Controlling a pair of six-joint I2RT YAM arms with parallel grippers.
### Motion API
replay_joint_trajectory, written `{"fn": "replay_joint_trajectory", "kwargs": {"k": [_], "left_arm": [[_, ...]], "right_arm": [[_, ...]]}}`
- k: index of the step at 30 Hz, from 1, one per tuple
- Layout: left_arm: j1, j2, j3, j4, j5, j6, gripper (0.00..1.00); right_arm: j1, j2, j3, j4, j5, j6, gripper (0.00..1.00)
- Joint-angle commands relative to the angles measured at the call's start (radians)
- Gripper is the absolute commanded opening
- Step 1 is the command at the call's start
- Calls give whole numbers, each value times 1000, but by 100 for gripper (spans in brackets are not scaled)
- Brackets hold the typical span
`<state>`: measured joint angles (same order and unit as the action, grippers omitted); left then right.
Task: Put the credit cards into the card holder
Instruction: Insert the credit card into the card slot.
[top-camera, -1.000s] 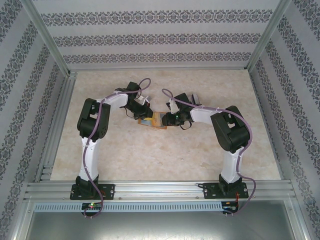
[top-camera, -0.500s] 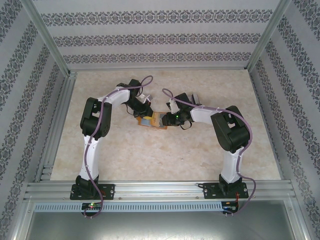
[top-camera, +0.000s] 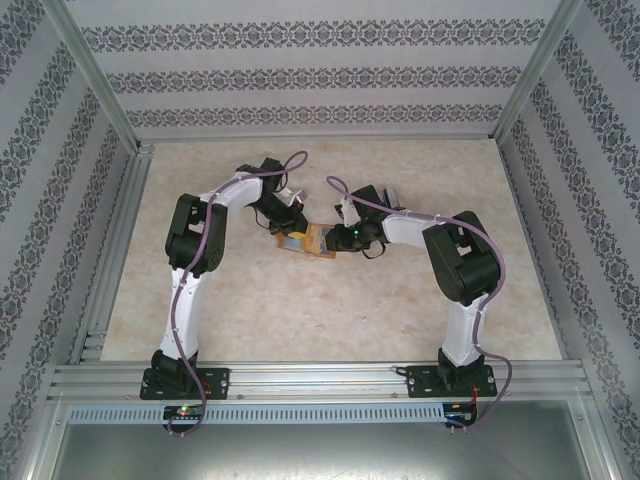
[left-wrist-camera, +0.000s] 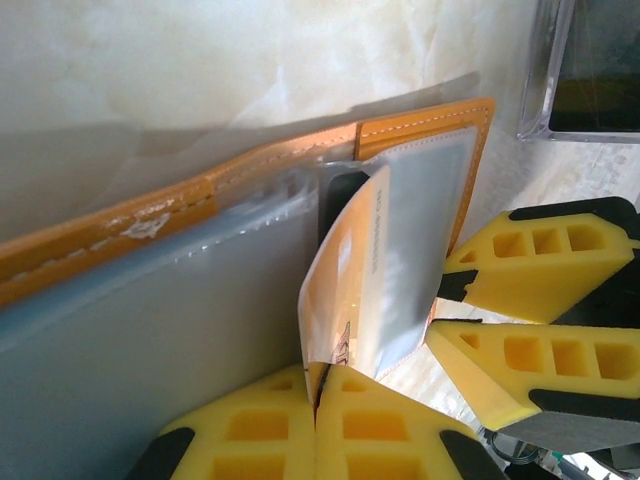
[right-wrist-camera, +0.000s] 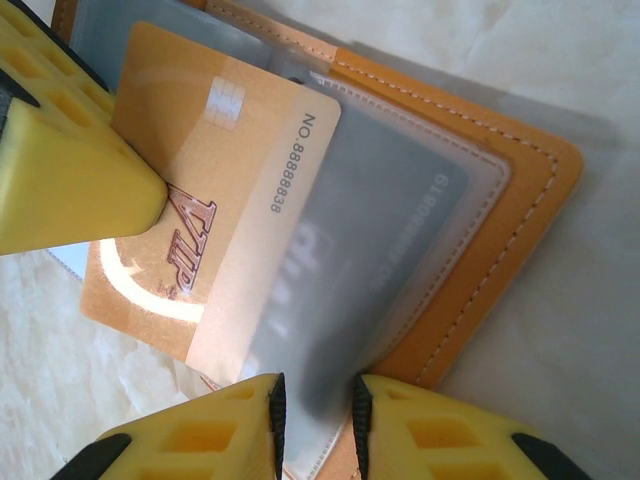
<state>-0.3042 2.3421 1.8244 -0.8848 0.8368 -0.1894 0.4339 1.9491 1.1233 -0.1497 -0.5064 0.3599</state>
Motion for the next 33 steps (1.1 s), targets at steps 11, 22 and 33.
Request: {"fn": "replay_joint_trajectory", "kwargs": {"k": [11,22,33], "left_arm": [[-32,-13,12,-55,-139,-21,39],[-25,-131,-7,-48,-238,-68,41],[-45,-136,-55,-5,-250,-119,29]], "right_arm": [[-8,11,-3,-58,28,-13,29],[-7,11,-3,-62,26,-12,29],[-8,13,1,-63,23,-12,29]]}}
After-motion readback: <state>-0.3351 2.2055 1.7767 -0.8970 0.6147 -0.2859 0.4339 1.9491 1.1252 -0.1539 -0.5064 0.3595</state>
